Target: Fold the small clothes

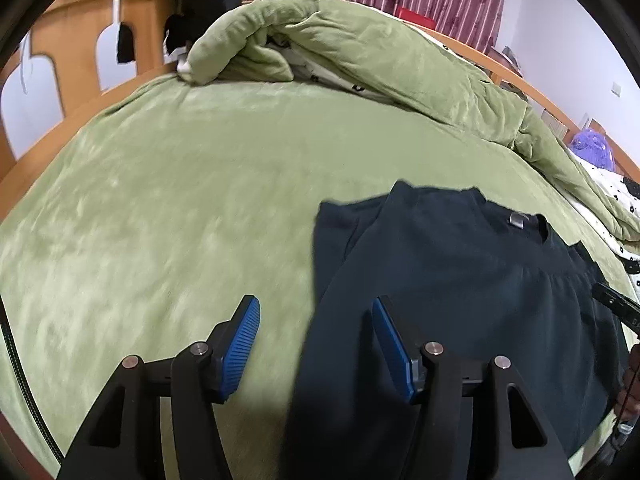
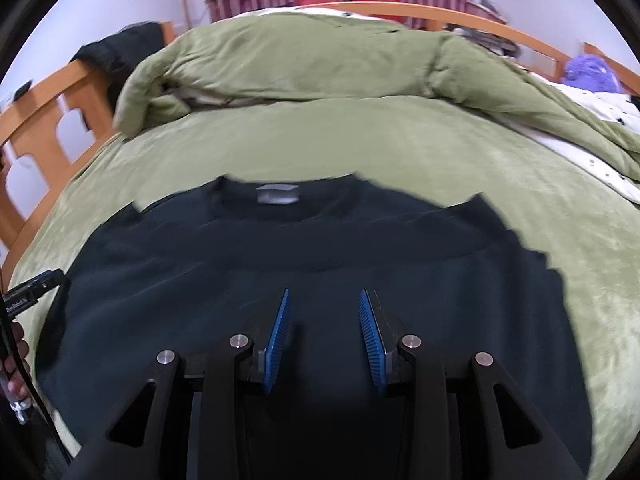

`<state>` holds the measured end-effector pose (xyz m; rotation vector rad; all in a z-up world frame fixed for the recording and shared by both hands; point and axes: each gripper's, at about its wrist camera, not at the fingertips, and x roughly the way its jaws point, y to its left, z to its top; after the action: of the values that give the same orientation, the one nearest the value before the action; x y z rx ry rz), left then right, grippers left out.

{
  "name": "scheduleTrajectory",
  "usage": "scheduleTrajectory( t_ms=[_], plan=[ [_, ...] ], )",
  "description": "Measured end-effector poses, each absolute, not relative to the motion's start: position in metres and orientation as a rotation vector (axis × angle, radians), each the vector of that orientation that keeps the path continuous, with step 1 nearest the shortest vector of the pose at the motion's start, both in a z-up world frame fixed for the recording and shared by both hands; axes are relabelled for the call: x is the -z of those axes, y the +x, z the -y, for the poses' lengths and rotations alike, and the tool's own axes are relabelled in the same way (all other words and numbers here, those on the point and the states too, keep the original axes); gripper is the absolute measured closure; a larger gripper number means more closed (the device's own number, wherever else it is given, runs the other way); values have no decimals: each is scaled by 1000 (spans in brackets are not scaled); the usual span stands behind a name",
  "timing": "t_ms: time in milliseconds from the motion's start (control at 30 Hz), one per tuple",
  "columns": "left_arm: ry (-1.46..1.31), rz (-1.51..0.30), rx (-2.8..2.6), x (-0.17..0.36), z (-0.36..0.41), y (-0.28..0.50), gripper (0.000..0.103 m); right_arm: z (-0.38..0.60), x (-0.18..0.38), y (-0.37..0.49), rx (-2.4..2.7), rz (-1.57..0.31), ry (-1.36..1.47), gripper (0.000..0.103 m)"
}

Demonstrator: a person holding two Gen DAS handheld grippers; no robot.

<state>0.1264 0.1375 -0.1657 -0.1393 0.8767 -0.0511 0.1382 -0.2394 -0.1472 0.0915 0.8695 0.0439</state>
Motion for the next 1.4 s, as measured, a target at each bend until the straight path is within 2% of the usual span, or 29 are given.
scheduleTrajectory(
  t_ms=[167, 367, 633, 700, 767, 833, 1033, 1133, 1400],
  plan=[
    [-186, -893, 55, 171, -162, 104, 46, 194, 154, 121, -111, -869, 99, 68],
    [-219, -882, 50, 169, -192, 82, 46, 157, 193, 114, -52, -914, -27, 68],
    [-238, -862, 24, 168, -225, 63, 46, 130, 163, 99, -55, -902, 16, 68],
    [-252, -857, 10, 166, -235, 61, 46, 106, 152, 89, -111, -867, -5, 64],
    [-264, -851, -14, 163, -247, 58, 46, 77, 144, 78, -184, -837, -32, 54],
    [-281, -848, -37, 160, -260, 56, 46, 41, 141, 66, -285, -822, -53, 51],
    [-296, -836, -72, 151, -292, 41, 45, -44, 157, 37, -470, -832, -123, 51],
    [-282, -834, -79, 149, -300, 35, 45, -70, 168, 25, -513, -858, -133, 47],
    [-303, -825, -82, 150, -319, 27, 45, -104, 199, 11, -299, -761, -364, 43]
  ],
)
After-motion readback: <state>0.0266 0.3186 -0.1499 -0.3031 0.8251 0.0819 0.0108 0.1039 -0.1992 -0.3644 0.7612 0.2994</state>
